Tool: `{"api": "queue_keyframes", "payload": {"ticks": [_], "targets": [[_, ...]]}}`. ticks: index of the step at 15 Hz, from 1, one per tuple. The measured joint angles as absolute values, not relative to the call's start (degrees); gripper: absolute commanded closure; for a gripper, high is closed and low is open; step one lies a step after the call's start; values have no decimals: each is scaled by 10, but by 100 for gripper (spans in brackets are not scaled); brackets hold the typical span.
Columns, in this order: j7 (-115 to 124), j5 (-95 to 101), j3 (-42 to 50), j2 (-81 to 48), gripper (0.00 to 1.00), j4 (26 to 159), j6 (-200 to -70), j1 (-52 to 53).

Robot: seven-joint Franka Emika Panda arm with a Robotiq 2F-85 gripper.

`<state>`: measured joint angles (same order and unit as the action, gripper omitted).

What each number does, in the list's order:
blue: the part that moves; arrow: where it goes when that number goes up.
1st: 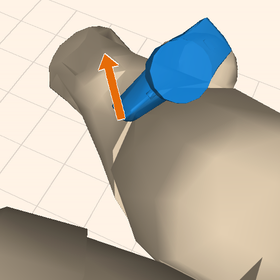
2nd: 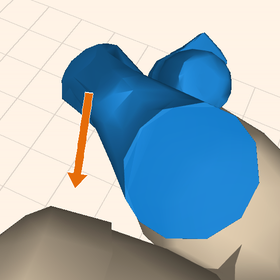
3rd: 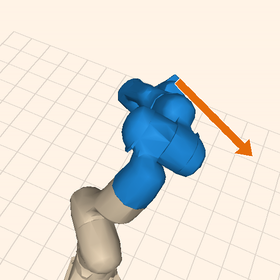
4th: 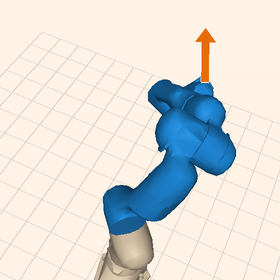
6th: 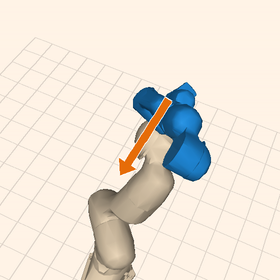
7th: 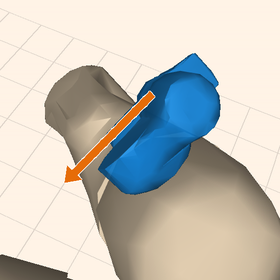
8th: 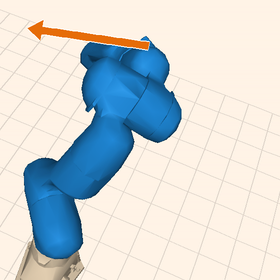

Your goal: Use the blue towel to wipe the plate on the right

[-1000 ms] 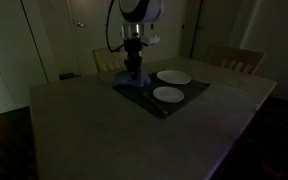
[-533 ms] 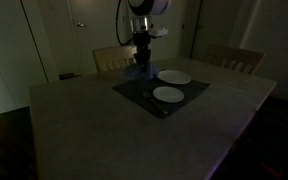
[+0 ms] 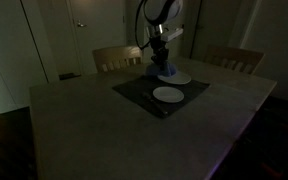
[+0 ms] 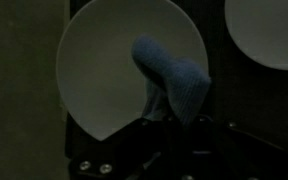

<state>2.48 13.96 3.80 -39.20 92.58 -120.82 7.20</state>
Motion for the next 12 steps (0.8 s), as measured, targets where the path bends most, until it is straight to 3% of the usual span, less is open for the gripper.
{"api": "queue_keyframes", "payload": {"ticks": [12], "targets": [[192, 200, 81, -395, 98, 977, -1139, 79]]}}
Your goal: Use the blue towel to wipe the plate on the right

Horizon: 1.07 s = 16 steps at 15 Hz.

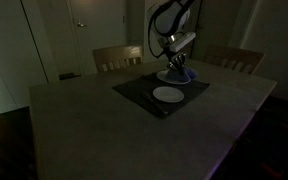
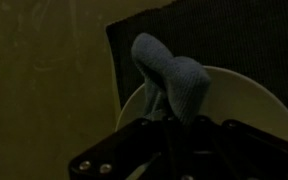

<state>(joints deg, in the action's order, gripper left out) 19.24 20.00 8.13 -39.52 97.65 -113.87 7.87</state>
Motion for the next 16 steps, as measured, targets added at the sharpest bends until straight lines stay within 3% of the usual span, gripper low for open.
{"api": "queue_keyframes", "payload": {"ticks": [16], "targets": [[74, 148, 58, -416, 98, 967, -1077, 34]]}}
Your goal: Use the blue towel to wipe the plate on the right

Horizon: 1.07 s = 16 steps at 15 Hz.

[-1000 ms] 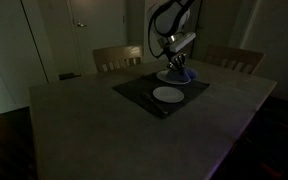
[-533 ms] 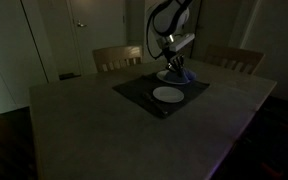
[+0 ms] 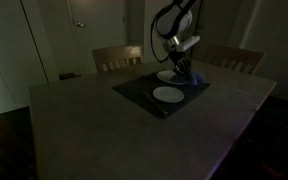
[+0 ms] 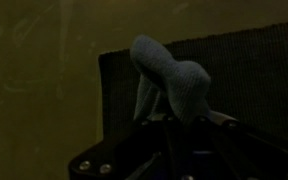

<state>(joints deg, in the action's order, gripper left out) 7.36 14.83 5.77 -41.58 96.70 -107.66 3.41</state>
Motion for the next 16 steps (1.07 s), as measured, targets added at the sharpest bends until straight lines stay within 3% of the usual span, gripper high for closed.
{"api": "queue_keyframes", "payload": {"ticks": [16], "targets": [[85, 148, 69, -555, 98, 736, -977, 16]]}}
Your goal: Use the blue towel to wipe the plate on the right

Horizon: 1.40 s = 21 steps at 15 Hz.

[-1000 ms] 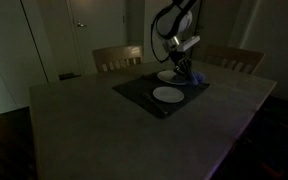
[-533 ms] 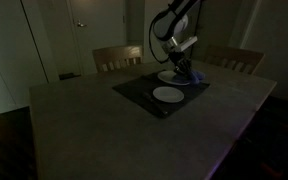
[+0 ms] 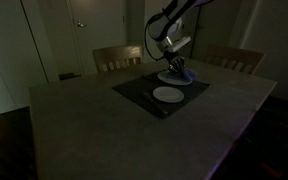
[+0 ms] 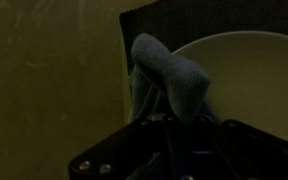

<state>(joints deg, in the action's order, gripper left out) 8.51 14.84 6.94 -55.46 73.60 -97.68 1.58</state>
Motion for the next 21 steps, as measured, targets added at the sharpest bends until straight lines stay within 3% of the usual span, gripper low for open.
{"api": "queue_keyframes", "payload": {"ticks": [7, 21], "targets": [[78, 100, 54, -589, 98, 660, -964, 11], [-37, 3, 7, -582, 98, 656, -888, -37]]}}
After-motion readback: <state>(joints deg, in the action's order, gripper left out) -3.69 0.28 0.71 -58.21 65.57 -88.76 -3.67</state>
